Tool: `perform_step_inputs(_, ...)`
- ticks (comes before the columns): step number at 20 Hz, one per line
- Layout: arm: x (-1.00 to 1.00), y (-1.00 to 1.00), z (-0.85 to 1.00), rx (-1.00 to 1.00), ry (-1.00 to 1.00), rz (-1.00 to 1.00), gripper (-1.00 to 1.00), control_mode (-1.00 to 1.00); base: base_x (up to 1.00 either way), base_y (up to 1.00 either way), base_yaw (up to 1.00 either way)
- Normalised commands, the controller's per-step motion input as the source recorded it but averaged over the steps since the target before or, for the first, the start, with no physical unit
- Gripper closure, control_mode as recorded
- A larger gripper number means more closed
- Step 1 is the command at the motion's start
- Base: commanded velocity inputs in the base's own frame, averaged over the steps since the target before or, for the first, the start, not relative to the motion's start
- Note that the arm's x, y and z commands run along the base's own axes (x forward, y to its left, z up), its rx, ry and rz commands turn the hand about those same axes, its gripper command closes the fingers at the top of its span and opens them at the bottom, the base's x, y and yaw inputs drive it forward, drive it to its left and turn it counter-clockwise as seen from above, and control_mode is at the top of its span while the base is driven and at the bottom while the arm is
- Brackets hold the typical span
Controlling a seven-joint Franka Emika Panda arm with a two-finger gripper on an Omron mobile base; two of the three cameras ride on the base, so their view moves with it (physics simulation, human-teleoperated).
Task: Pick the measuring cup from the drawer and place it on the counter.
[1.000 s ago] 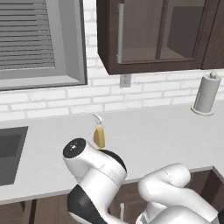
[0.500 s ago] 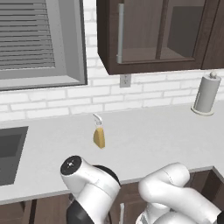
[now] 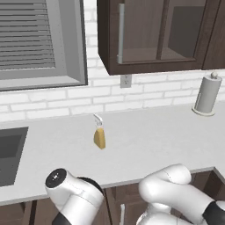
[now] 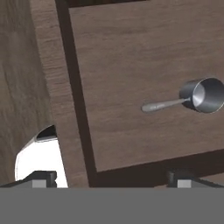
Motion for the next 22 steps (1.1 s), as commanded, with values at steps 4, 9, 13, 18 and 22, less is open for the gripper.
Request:
perform_step_inputs(4, 0.0, 0.59, -0.25, 0.0, 0.02, 0.05, -1.0, -1.0, 0.0, 0.0, 0.0)
perform_step_inputs(9, -0.04, 0.66, -0.34, 0.0, 0.0, 0.05, -1.0, -1.0, 0.0, 0.0, 0.0)
perform_step_inputs(13, -0.38, 0.29, -0.56, 0.0, 0.0, 0.16, -1.0, -1.0, 0.0, 0.0, 0.0)
perform_step_inputs(18, -0.18, -0.07, -0.57, 0.0, 0.01, 0.18, -1.0, -1.0, 0.0, 0.0, 0.0)
perform_step_inputs(22, -0.28, -0.44, -0.52, 0.0, 0.0, 0.19, -1.0, -1.0, 0.0, 0.0, 0.0)
